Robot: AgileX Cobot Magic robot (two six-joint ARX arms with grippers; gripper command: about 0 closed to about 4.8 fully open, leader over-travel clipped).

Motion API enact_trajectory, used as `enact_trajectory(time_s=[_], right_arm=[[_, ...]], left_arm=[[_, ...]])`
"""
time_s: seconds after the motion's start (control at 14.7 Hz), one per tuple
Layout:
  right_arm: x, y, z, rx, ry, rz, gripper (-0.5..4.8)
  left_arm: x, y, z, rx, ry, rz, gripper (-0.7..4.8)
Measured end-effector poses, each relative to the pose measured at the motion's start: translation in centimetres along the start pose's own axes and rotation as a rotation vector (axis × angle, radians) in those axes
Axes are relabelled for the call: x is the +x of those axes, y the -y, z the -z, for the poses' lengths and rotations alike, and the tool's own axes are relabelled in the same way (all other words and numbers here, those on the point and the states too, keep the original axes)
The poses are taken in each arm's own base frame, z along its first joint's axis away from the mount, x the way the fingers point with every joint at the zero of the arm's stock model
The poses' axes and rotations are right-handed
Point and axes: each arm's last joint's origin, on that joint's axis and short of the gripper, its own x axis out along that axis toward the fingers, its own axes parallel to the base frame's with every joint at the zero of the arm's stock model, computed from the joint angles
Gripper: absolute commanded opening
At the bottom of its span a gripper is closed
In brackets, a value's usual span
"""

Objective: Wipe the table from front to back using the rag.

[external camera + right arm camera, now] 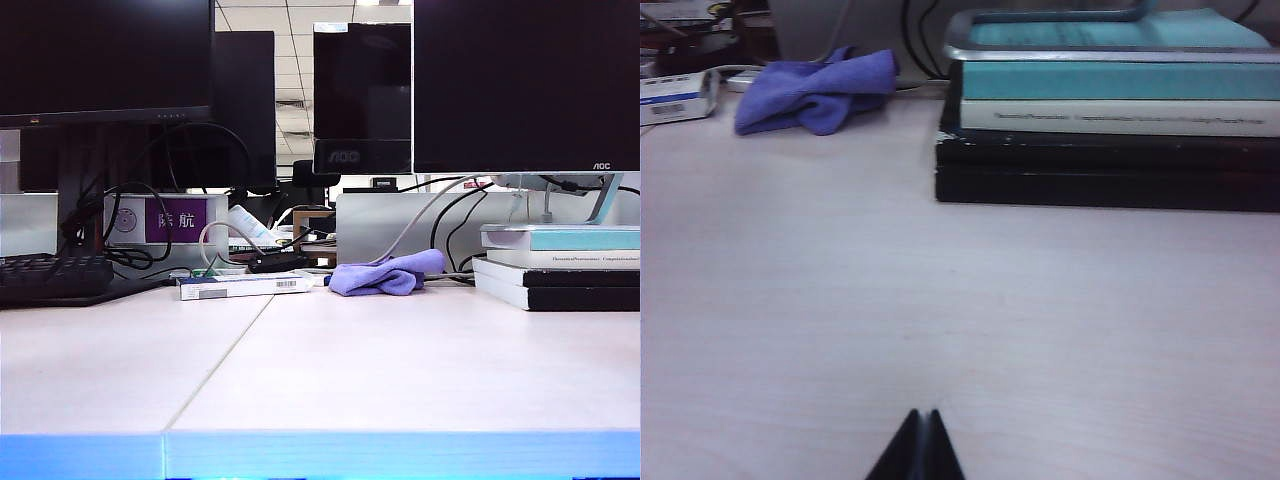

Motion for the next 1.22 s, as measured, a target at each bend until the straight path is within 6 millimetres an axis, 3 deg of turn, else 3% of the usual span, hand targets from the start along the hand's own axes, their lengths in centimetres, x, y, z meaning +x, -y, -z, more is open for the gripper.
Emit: enact_trajectory(time_s=[0.14, 0.48, 0.61, 0.81, 0.95, 1.09, 1.22], right_arm=[[0.0, 0.5, 0.0, 0.006, 0.002, 0.059, -0.01], [0.0, 0.3, 0.0, 0.010, -0.001, -0.019, -0.02], [-0.1, 0.2, -0.9, 0.025, 0.052, -0.021, -0.02], [-2.2, 0.4, -6.1, 0.083, 0.239, 0.024, -0.02], [-2.8, 0.4, -9.1, 0.090, 0.256, 0.054, -0.02], [-2.5, 0.2, -12.1, 0.089, 0.236, 0.041, -0.02], [-1.2, -0.1, -14.6, 0.079, 0.189, -0.008, -0.03]], left_arm=[[0.0, 0.0, 0.0, 0.000, 0.000, 0.000, -0.05], [0.0, 0.0, 0.0, 0.000, 0.000, 0.000, -0.05], [0.0, 0.0, -0.3, -0.014, 0.016, 0.000, -0.05], [-1.6, -0.1, -4.7, -0.044, 0.158, -0.021, -0.05], [-1.9, -0.1, -7.8, -0.050, 0.145, -0.019, -0.05], [-1.1, 0.1, -12.4, -0.051, 0.097, 0.027, -0.05], [0.3, 0.3, -15.7, -0.019, 0.058, 0.101, -0.05]])
